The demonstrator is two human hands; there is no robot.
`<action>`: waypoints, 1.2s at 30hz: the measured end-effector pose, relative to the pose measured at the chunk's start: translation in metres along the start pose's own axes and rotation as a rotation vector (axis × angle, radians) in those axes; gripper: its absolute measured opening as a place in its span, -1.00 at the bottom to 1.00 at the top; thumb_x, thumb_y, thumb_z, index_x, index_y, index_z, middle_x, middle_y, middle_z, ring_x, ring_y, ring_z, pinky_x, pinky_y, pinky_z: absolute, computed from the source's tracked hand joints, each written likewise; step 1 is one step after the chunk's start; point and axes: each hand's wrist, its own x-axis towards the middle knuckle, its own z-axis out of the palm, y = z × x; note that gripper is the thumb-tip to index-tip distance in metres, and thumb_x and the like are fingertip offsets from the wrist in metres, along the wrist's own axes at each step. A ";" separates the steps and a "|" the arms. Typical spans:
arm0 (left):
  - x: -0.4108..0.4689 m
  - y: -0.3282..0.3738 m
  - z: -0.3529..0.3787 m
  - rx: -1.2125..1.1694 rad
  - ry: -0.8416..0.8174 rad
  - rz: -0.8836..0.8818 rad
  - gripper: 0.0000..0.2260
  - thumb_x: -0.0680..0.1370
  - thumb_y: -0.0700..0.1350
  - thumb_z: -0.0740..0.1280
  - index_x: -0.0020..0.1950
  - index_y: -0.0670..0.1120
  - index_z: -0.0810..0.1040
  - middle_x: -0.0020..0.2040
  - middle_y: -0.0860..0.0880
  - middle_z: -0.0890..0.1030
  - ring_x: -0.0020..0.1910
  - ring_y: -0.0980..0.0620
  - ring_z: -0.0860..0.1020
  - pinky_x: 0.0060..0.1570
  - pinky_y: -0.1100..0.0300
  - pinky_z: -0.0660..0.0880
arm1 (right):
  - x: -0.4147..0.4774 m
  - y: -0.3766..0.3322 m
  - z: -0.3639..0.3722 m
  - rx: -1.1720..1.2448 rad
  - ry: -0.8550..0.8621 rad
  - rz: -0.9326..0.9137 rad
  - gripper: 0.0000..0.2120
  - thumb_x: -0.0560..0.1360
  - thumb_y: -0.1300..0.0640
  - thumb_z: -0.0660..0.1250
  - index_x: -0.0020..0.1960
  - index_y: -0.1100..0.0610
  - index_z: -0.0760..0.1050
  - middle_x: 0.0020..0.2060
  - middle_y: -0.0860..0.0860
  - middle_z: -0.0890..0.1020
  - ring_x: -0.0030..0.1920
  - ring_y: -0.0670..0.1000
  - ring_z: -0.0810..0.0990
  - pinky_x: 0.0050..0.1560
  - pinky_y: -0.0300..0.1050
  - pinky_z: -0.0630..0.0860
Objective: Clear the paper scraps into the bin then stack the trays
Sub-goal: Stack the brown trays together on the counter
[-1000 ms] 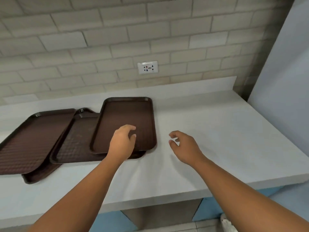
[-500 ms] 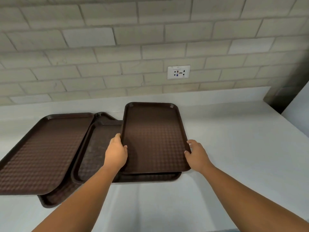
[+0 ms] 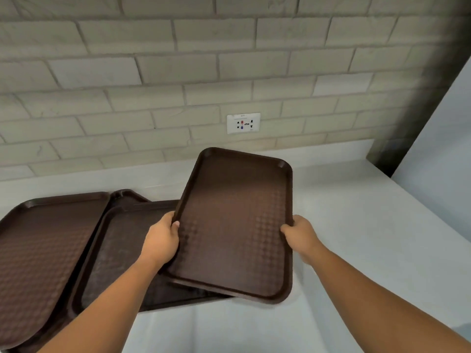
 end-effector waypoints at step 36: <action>-0.065 0.231 0.272 -0.002 0.029 -0.242 -0.73 0.64 -0.25 0.15 0.29 -0.19 0.52 0.15 -0.19 0.62 0.10 -0.20 0.56 0.14 -0.02 0.48 | 0.068 0.203 -0.359 -0.374 0.394 -0.079 -0.78 0.61 0.20 0.15 0.07 0.23 0.56 -0.08 0.16 0.61 -0.14 0.13 0.53 -0.10 -0.09 0.44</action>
